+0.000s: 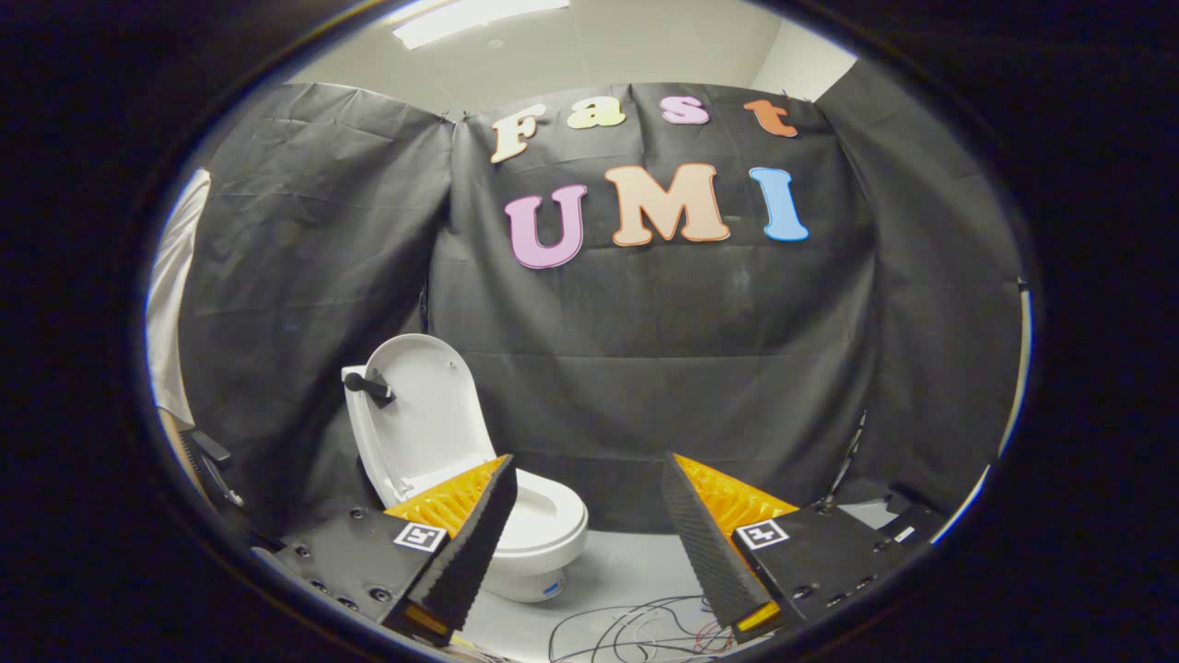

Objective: Open the toilet lid.

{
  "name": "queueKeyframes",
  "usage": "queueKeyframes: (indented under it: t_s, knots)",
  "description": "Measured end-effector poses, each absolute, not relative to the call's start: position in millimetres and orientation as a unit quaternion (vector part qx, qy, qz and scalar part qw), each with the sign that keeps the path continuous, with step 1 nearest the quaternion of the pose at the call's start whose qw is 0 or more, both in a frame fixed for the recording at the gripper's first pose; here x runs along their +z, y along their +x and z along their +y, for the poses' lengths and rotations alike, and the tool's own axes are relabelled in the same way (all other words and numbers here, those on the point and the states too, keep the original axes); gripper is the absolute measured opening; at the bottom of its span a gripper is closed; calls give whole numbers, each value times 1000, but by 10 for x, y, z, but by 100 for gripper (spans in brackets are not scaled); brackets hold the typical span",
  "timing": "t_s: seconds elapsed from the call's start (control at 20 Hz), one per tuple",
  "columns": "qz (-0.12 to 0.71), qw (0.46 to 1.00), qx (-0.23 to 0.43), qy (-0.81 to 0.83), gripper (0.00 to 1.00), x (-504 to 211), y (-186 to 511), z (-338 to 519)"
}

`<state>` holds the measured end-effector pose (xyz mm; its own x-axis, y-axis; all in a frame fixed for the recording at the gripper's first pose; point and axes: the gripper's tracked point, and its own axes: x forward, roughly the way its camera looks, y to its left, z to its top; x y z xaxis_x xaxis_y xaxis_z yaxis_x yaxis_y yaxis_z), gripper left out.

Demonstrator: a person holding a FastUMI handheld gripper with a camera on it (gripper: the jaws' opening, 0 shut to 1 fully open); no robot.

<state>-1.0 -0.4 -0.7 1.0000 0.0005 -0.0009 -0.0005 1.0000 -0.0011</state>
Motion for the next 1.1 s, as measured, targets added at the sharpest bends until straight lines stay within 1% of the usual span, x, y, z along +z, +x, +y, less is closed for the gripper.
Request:
queueKeyframes:
  t_s: [0.6, 0.75, 1.0, 1.1]
  knots:
    - [1, 1000, 2, -2, 93, -19, 59, -23]
    - [2, 1000, 5, -1, 93, 26, 294, 19]
    - [-3, 1000, 10, -21, 92, 9, 466, 87]
    - [-20, 999, 21, -39, 92, 96, 536, 199]
